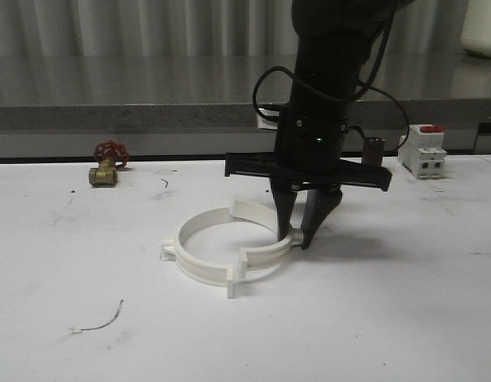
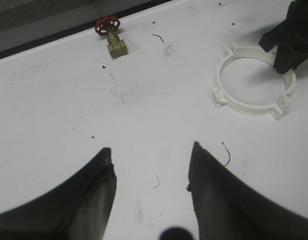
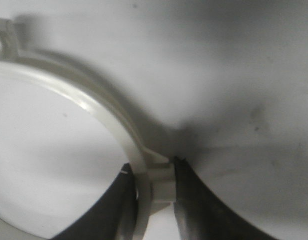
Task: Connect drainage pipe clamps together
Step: 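Lower and press the held half-ring against the placed one's ends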
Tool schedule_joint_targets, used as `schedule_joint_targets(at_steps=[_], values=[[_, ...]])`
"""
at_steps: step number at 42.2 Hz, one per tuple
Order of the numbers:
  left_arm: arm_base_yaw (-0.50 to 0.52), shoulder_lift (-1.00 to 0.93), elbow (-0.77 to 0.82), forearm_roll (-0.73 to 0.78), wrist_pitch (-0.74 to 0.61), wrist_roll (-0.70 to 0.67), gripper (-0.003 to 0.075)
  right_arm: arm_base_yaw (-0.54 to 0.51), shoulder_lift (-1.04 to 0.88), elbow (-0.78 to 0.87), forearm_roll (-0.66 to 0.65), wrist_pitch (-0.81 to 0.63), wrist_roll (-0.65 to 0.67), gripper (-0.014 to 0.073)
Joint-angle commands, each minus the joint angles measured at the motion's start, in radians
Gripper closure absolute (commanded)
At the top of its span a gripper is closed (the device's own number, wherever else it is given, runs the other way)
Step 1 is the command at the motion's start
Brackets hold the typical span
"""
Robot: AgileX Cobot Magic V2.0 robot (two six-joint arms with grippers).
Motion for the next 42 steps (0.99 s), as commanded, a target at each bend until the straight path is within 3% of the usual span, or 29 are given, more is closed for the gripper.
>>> schedule_joint_targets(at_steps=[1,42], values=[[0.004,-0.003,-0.027,0.0,-0.066,0.002,0.0385,0.004,-0.054,-0.031,0.003,-0.021,-0.006,0.0428],[0.004,-0.003,-0.027,0.0,-0.066,0.002,0.0385,0.004,-0.054,-0.031,0.03,-0.017,-0.006,0.0424]])
